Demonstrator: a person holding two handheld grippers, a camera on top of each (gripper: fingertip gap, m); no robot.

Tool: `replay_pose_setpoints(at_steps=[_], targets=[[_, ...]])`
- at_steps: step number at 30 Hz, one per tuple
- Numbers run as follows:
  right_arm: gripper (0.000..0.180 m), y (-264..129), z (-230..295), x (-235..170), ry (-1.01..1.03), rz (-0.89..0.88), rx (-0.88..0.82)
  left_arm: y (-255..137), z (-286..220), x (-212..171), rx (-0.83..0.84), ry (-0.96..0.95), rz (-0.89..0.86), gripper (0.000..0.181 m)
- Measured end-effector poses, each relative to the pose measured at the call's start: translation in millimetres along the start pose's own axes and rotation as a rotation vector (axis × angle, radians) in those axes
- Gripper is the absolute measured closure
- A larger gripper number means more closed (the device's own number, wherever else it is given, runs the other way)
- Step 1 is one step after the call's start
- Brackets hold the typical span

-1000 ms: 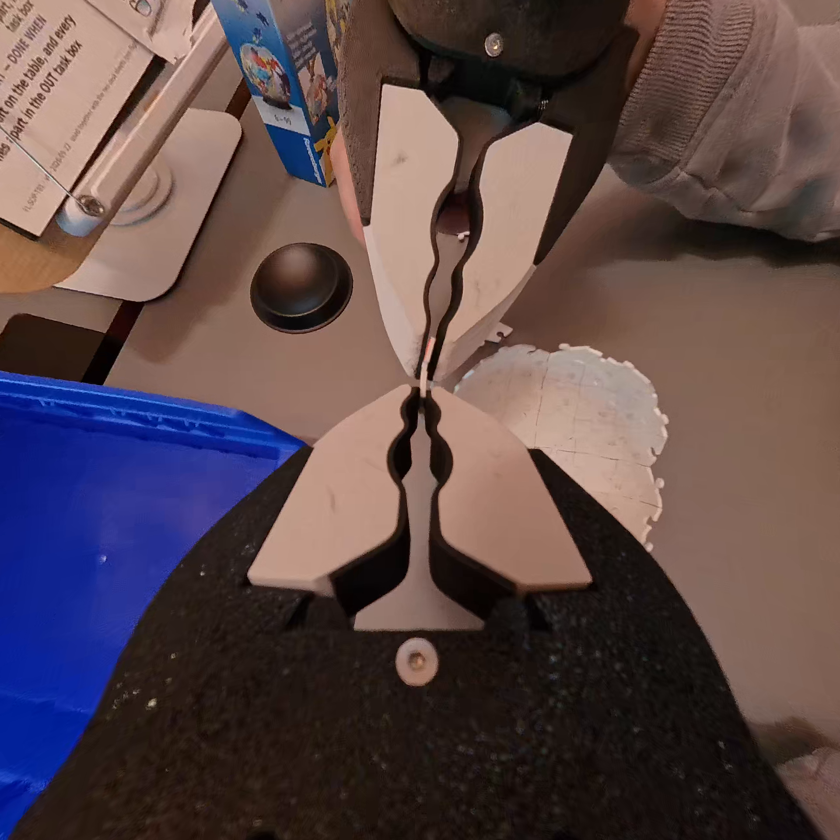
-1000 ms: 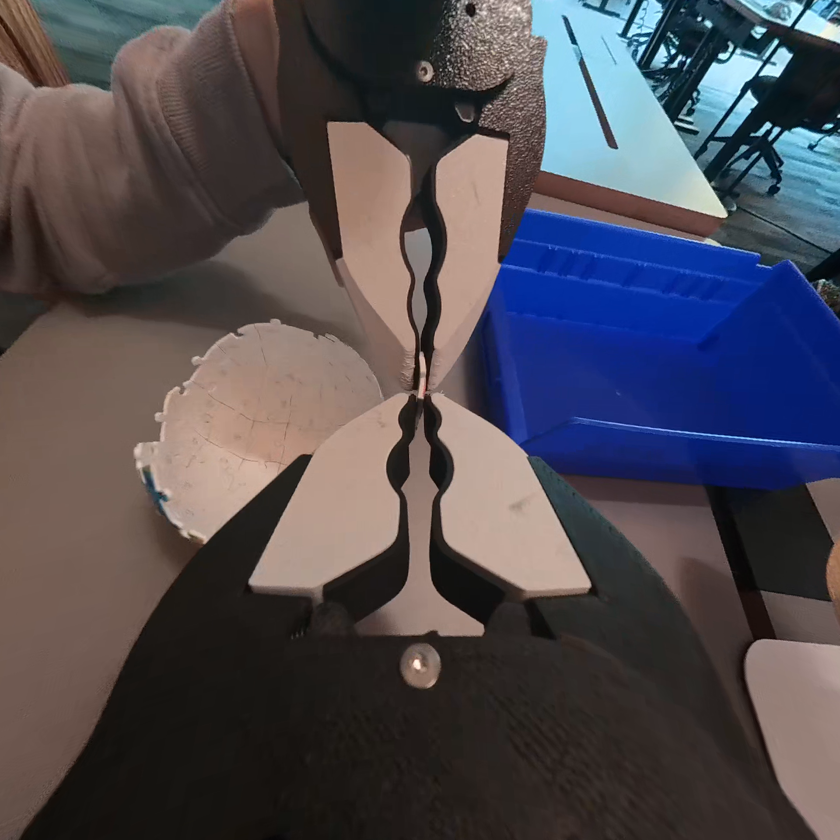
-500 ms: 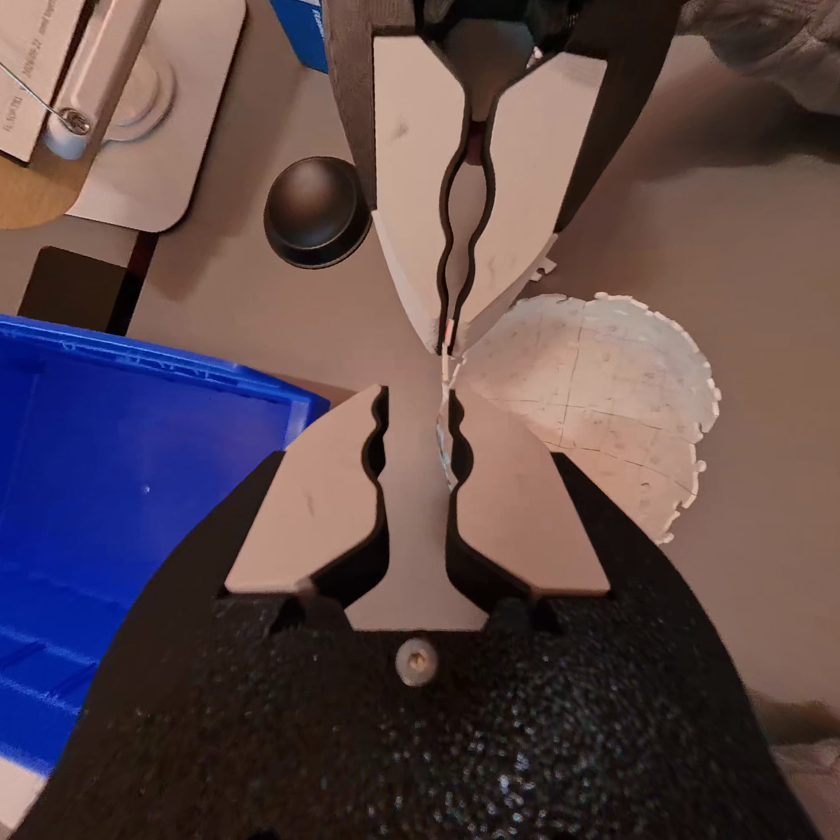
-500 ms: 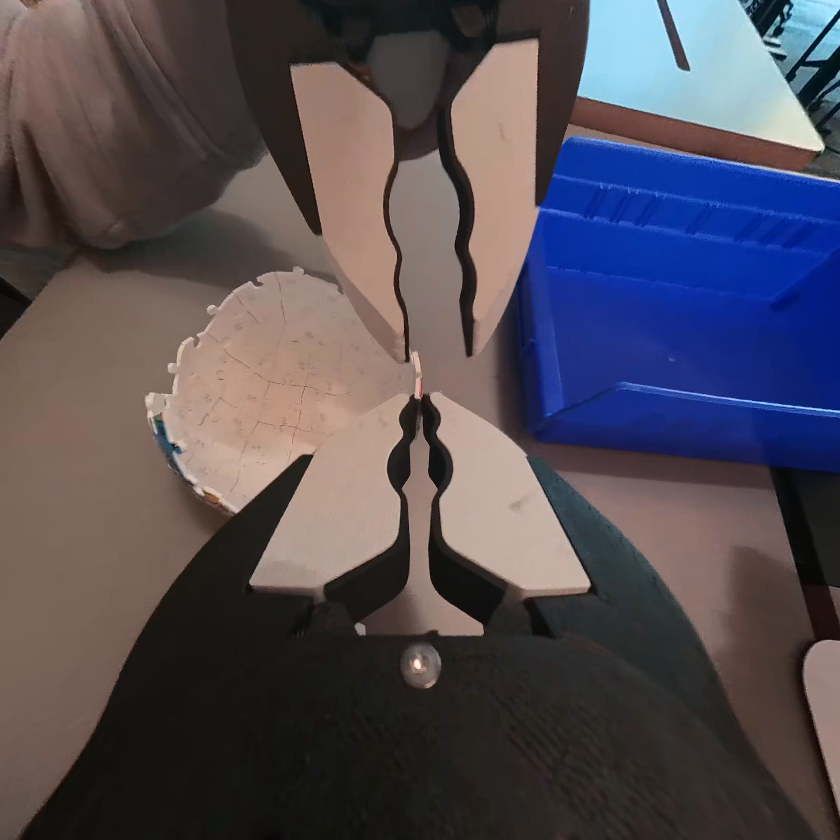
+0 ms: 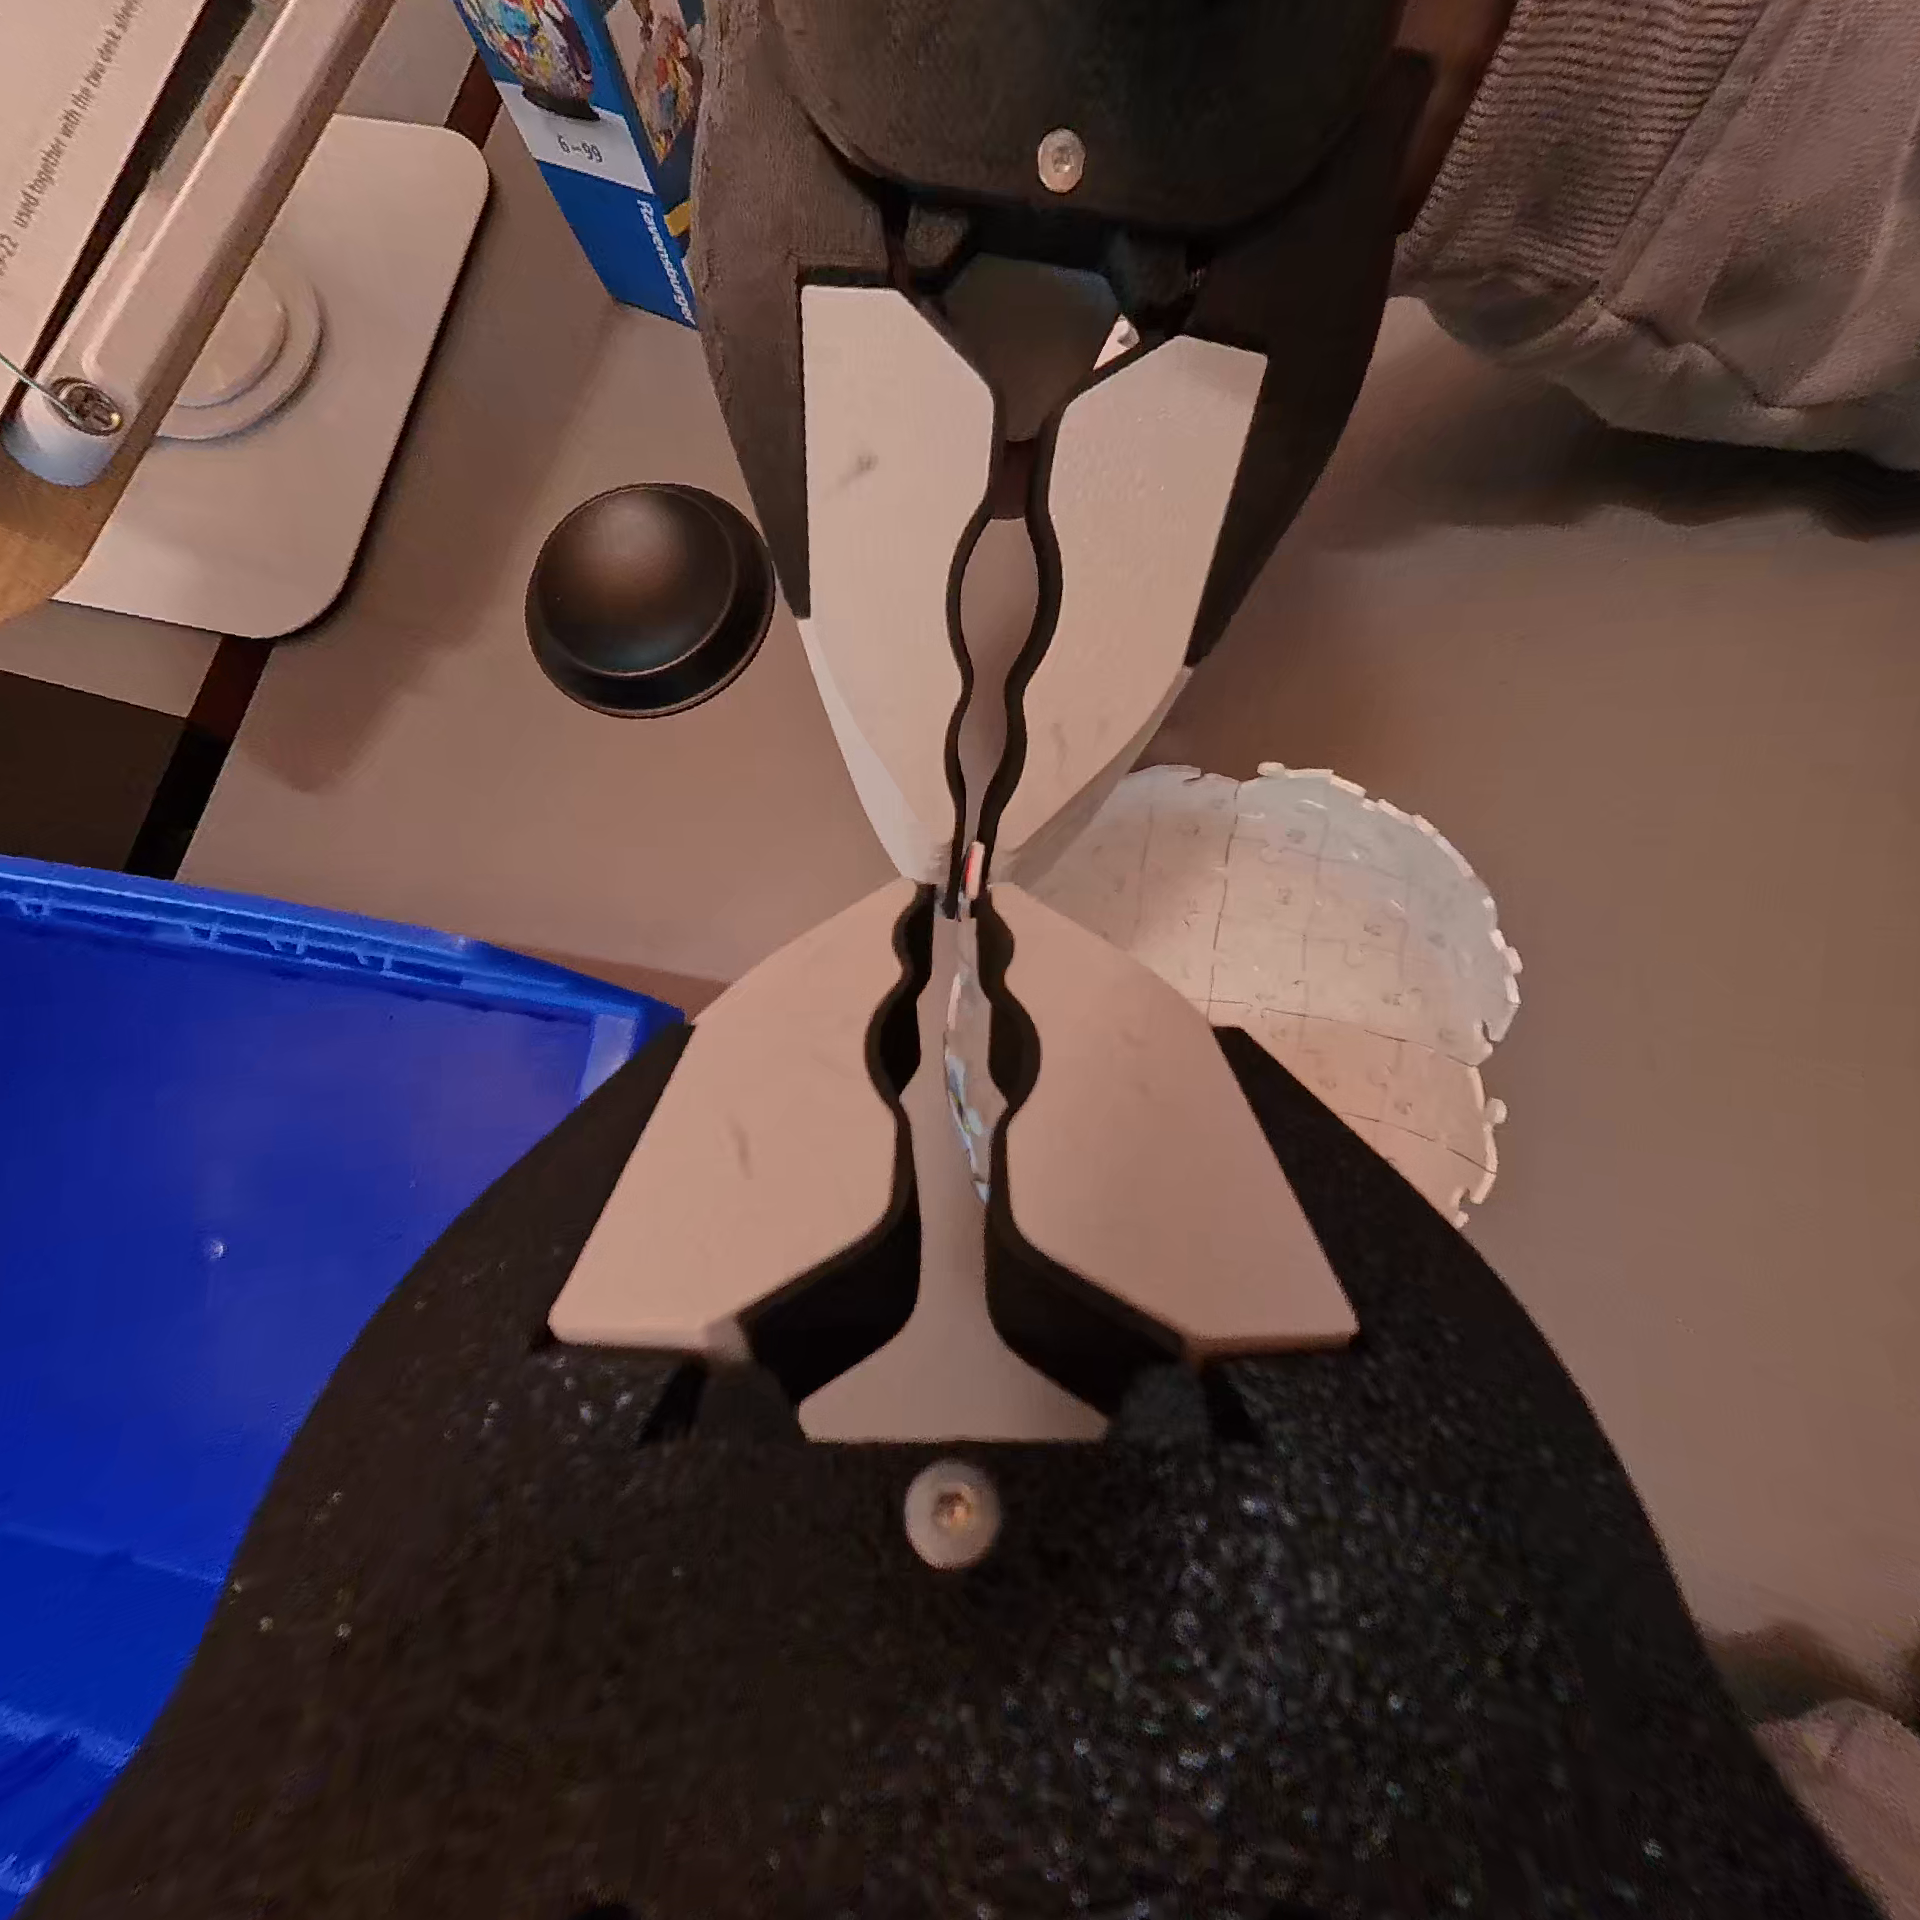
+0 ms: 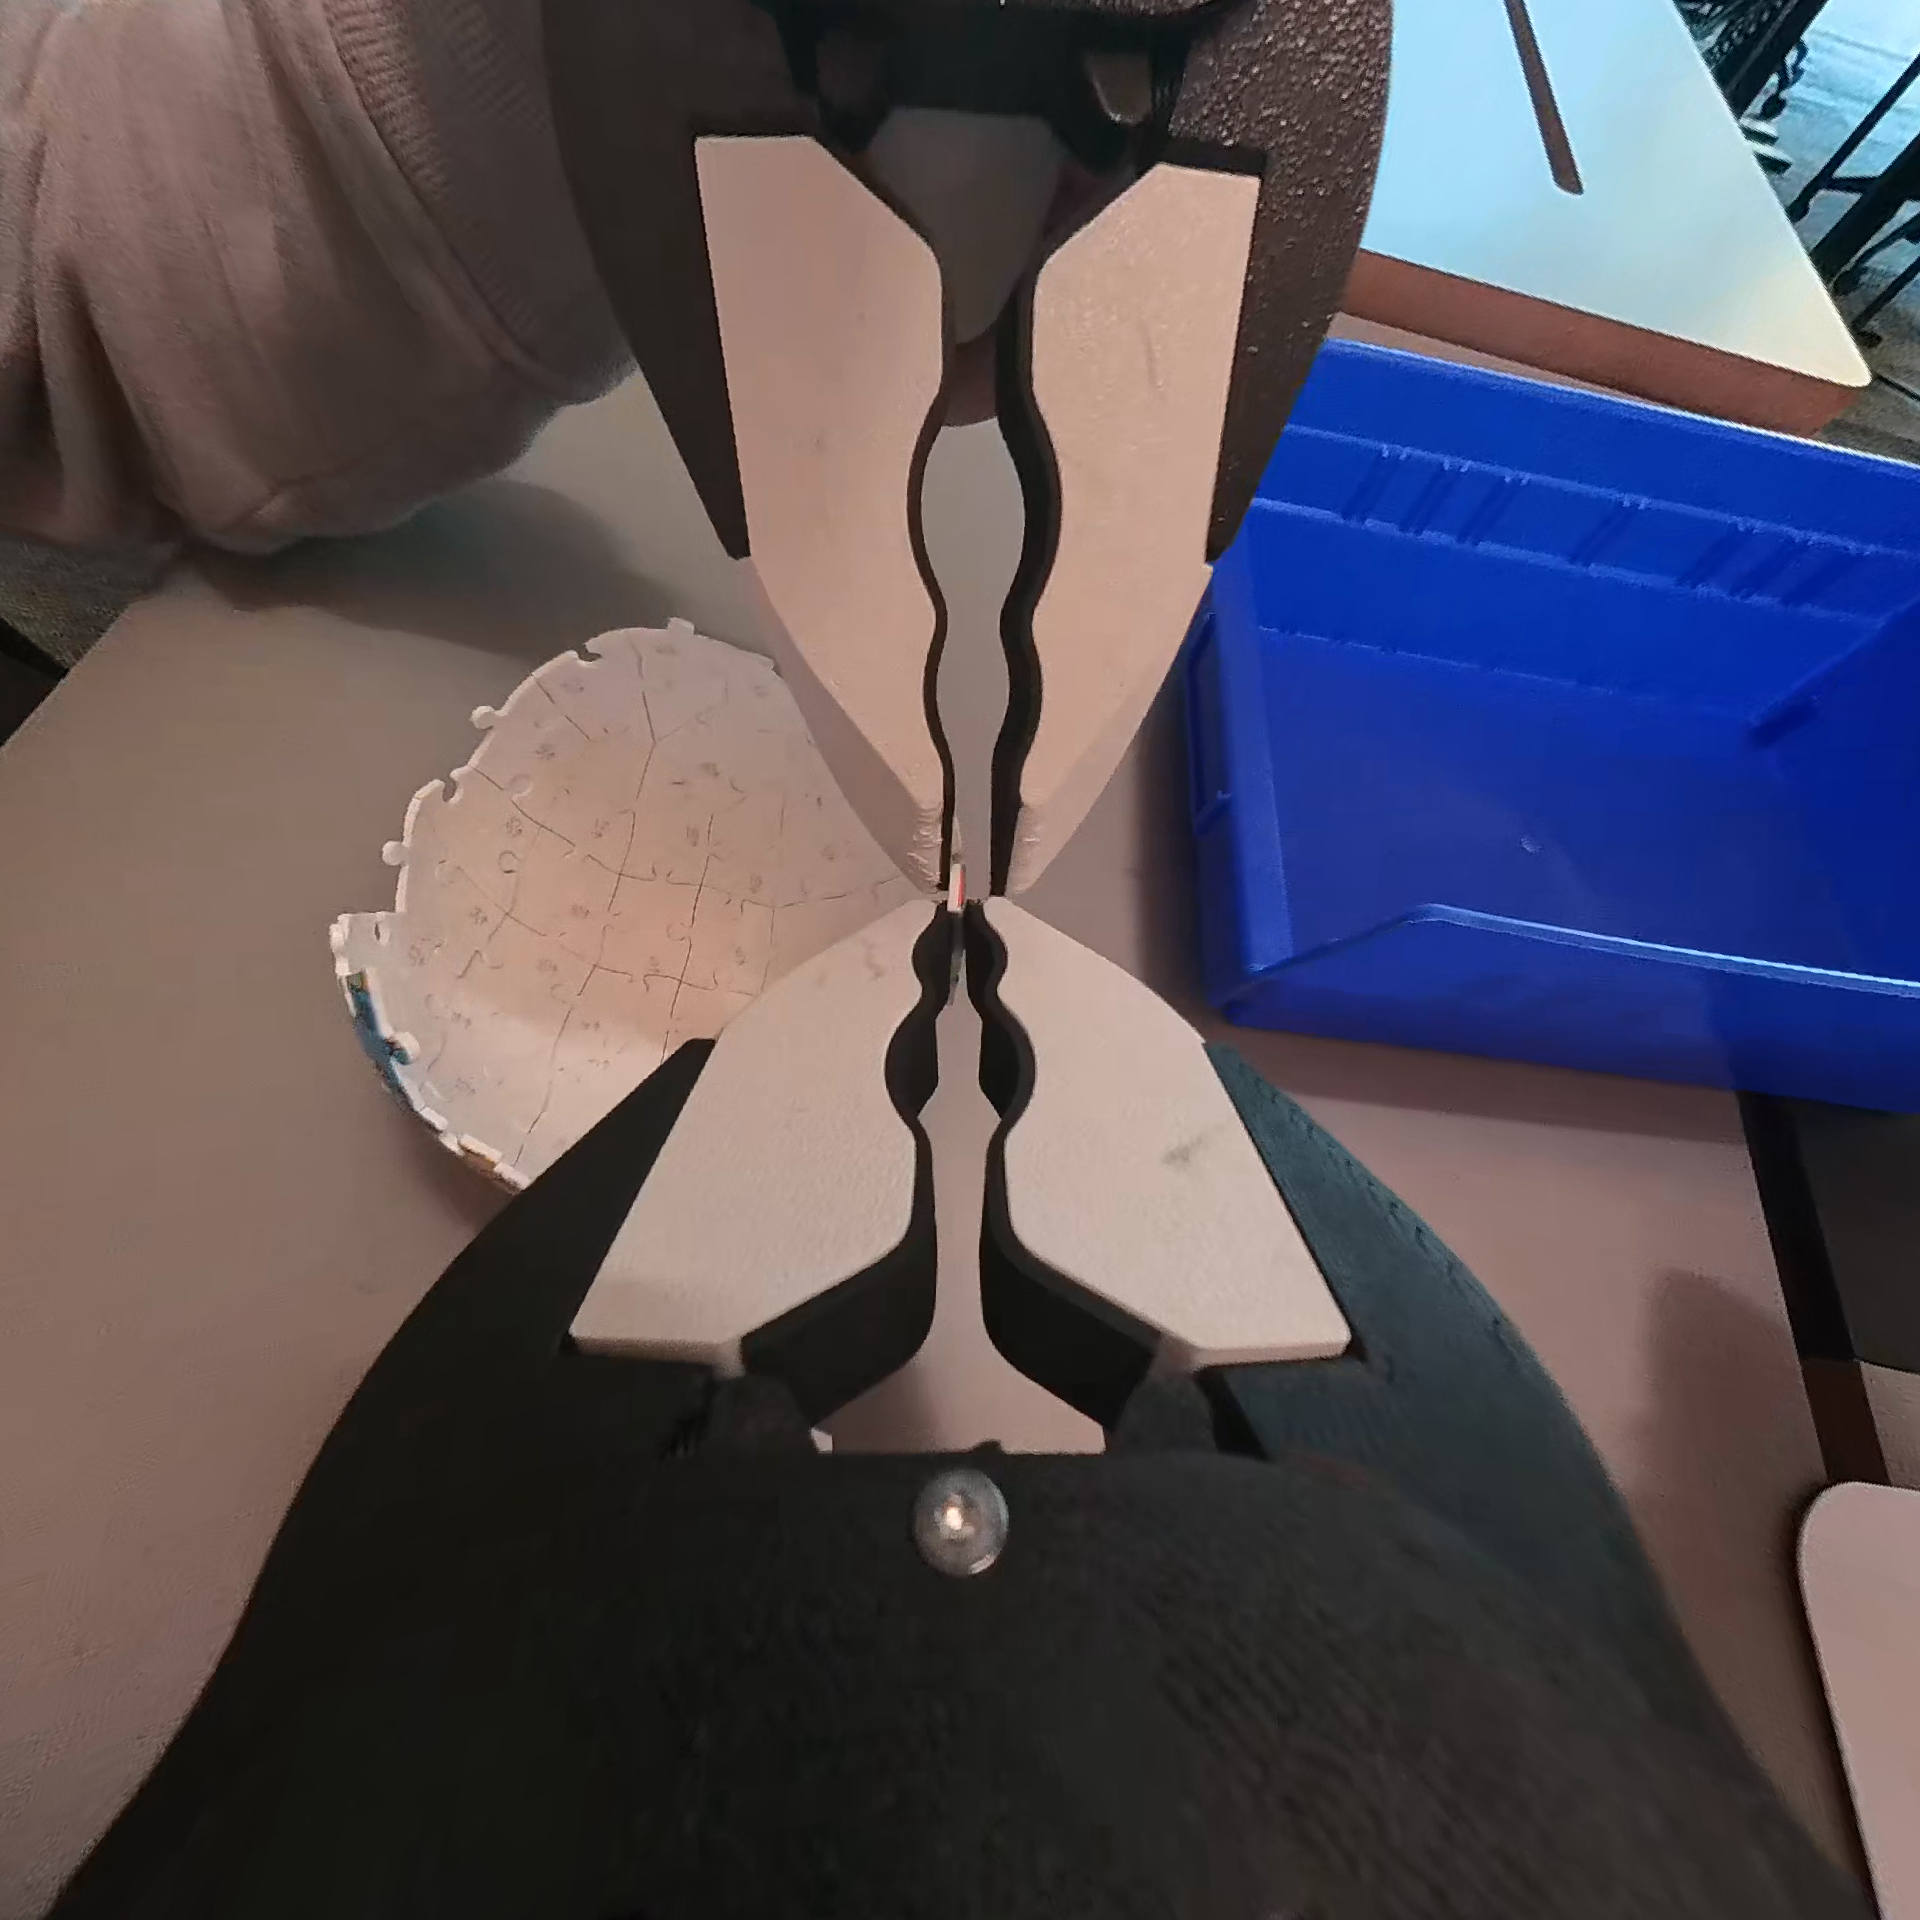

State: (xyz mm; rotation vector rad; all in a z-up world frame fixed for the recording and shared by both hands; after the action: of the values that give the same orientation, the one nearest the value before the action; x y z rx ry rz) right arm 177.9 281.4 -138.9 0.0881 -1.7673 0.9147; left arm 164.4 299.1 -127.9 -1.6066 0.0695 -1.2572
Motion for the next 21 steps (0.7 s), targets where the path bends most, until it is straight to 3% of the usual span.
replay_pose_setpoints(at_steps=[14,21], targets=[[0.175,-7.0,-5.8,7.3,0.005,-0.08,-0.035,-6.1,8.1,6.5,-0.071,-0.111,-0.115,0.18],[0.161,-14.1,-7.3,4.8,0.09,-0.111,-0.013,-12.0,14.3,11.0,-0.081,-0.163,-0.184,0.18]])
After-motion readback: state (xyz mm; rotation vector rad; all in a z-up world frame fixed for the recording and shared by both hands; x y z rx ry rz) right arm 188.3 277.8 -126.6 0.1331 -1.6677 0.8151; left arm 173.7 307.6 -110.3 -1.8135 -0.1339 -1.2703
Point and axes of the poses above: each gripper's, where its closed fingertips meet, y out along the fingers, x out of its top, z = x × y across the jaws, the point moved 2 cm from there along -y, back along the fingers, and after that the axes turned 3 degrees about x, right-handed, at the moved point
